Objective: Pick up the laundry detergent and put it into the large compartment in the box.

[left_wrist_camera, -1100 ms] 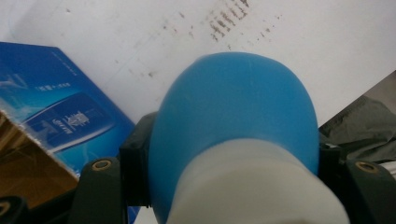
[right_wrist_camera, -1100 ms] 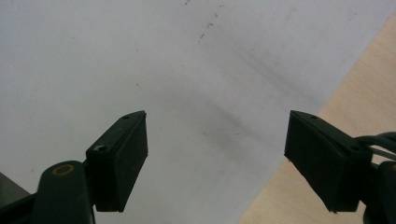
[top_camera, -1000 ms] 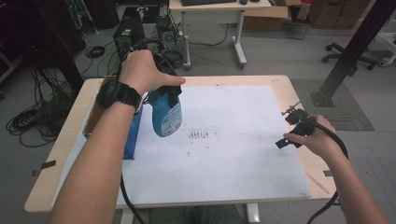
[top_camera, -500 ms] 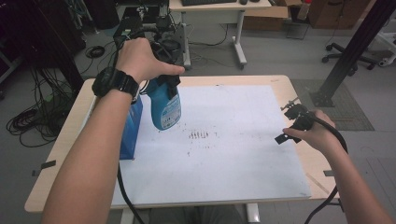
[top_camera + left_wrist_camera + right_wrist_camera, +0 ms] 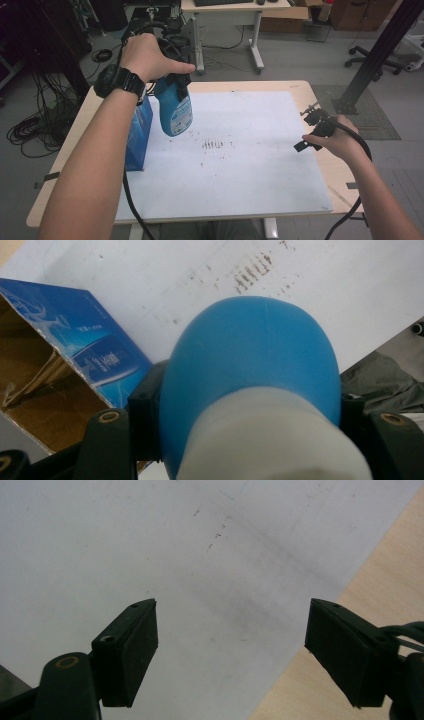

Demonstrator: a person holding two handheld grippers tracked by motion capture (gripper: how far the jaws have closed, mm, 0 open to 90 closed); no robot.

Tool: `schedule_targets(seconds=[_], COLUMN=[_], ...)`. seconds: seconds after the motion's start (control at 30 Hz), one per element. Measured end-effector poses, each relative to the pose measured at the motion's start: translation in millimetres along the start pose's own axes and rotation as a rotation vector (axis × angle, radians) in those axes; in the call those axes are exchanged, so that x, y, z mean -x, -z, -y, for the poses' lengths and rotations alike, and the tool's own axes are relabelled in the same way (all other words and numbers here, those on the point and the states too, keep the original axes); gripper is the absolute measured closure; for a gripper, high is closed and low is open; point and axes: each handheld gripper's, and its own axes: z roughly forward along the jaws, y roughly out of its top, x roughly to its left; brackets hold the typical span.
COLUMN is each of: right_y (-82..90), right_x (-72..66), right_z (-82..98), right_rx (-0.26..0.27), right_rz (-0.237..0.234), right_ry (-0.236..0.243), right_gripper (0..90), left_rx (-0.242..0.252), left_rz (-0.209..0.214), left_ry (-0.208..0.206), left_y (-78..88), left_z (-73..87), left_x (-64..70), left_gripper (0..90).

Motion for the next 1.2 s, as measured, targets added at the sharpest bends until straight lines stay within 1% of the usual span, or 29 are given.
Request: schedule_targets(seconds=[0.1, 0.4, 0.43, 0.53, 0.77, 0.9, 1.0, 1.2], right_y=[0.6, 1.0, 1.0, 0.8, 1.2, 0.4, -0.2, -1.9], right_x=[-0.1, -0.5, -0.5, -0.5, 0.3, 0.2, 0.1, 0.9], right_z=[-0.9, -3.6, -3.8, -4.3, -5.9, -7.0, -7.6, -7.6], right_rx=[0.0, 0.001, 0.001, -0.002, -0.002, -0.003, -0.004, -0.006], right_rz=[0.0, 0.001, 0.0, 0.0, 0.001, 0.0, 0.0, -0.002], right_ry=[0.001, 0.006, 0.006, 0.007, 0.005, 0.008, 0.01, 0.005], right_gripper=[21.2, 21.1, 21.1, 21.1, 21.0, 21.0, 20.9, 20.9], left_rx=[-0.007, 0.001, 0.006, 0.005, 0.02, 0.021, 0.023, 0.03], left_rz=[0.002, -0.005, -0.007, -0.012, -0.02, -0.024, -0.029, -0.051], left_ry=[0.008, 0.037, 0.049, 0.068, 0.121, 0.143, 0.161, 0.211], left_y=[1.6, 8.6, 9.8, 12.6, 20.1, 22.7, 25.2, 30.8], left_z=[0.6, 3.9, 4.5, 5.8, 10.7, 13.7, 15.6, 20.0], left_x=[-1.6, -9.7, -10.8, -13.9, -22.9, -28.2, -32.2, -40.8], left_gripper=[36.9, 36.9, 36.9, 36.9, 36.9, 36.9, 36.9, 37.0])
